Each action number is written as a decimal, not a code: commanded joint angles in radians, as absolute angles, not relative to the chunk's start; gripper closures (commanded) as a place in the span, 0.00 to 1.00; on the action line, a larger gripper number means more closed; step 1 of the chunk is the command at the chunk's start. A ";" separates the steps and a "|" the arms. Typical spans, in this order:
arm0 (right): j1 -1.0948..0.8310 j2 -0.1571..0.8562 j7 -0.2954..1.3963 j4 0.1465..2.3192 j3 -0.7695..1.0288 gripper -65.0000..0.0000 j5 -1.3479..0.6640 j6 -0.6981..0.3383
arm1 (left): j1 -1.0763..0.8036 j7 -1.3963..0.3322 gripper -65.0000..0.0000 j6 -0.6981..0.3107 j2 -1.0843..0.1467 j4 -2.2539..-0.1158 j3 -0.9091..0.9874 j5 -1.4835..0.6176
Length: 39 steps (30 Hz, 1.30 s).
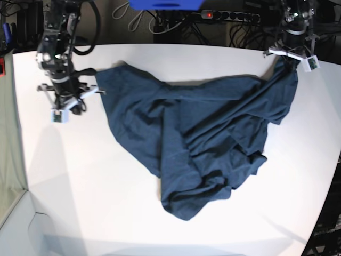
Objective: Layout the t-shirt on the table in an organized manner, then fold the t-shirt properly
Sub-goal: 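Release the right gripper and reach toward the shirt's sleeve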
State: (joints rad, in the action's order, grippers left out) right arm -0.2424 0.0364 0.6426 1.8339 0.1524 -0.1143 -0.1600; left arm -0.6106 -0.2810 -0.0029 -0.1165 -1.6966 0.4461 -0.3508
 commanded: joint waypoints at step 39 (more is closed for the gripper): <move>0.302 0.101 0.473 1.086 -0.183 1.00 -0.125 -0.159 | -0.616 -0.257 1.00 0.002 -0.122 -1.690 0.455 -0.355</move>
